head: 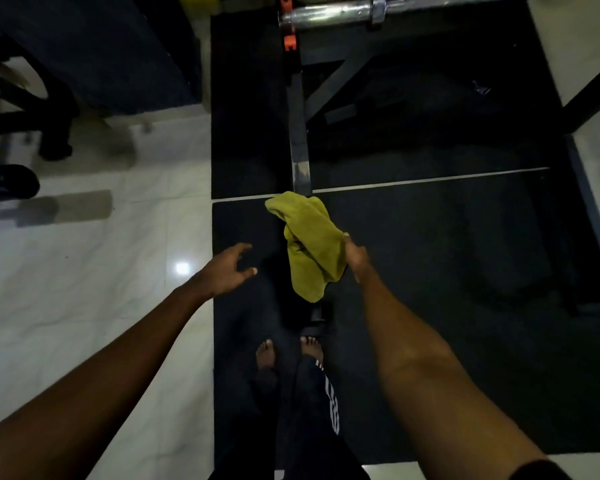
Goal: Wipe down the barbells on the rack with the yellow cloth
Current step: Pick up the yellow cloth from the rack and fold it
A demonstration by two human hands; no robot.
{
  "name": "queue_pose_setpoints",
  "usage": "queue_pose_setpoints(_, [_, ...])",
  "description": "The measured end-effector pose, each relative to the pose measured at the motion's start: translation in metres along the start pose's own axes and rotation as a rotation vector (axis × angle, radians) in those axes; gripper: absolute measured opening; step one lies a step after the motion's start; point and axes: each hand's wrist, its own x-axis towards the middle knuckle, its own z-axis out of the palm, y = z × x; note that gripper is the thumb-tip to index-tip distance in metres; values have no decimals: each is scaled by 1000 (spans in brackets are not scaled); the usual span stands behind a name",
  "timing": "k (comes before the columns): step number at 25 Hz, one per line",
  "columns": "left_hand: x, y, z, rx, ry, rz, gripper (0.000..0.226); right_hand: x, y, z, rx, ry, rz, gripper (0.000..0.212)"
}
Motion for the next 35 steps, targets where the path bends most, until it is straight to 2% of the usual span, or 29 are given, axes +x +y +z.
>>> queue_pose_setpoints(2, [9, -2, -1, -11, 7, -2, 64, 5, -1, 7, 67, -48, 31, 59])
queue_pose_setpoints(5, [11, -3, -6, -53, 16, -21, 61, -6, 4, 4, 264, -54, 1, 28])
queue_pose_setpoints(8, [8, 4, -12, -105, 40, -66, 52, -41, -6, -14, 542, -205, 5, 31])
queue_pose_setpoints(11, [1, 17, -16, -229, 77, -105, 41, -91, -35, -32, 632, -352, 23, 23])
queue_pose_setpoints(13, [-6, 20, -20, -273, 90, -110, 35, -129, -65, -39, 610, -375, -4, 28])
queue_pose_setpoints(15, [-11, 18, -24, -314, 99, -102, 29, -168, -92, -39, 484, -320, -201, 28])
queue_pose_setpoints(17, [-11, 14, -26, -352, 120, -108, 27, -204, -117, -34, 250, -206, -448, 31])
queue_pose_setpoints(19, [-18, 22, -32, -416, 131, -136, 29, -238, -134, -28, 93, -167, -580, 38])
queue_pose_setpoints(20, [-25, 29, -35, -468, 134, -151, 27, -254, -141, -28, 89, -168, -604, 45])
queue_pose_setpoints(22, [-37, 44, -44, -660, 93, -210, 26, -282, -157, -38, 194, -181, -619, 50])
queue_pose_setpoints(25, [-48, 58, -57, -978, -107, -300, 58, -326, -169, -62, 488, -277, -612, 30])
queue_pose_setpoints(26, [-52, 65, -59, -1110, -182, -297, 65, -337, -168, -69, 566, -328, -581, 24])
queue_pose_setpoints(28, [-67, 84, -64, -1310, -241, -204, 59, -352, -156, -81, 635, -369, -491, 22])
queue_pose_setpoints(32, [-68, 105, -70, -1286, -163, -91, 29, -349, -124, -86, 675, -401, -351, 39])
queue_pose_setpoints(35, [-62, 104, -75, -1146, -41, -45, 29, -344, -109, -86, 733, -354, -333, 42])
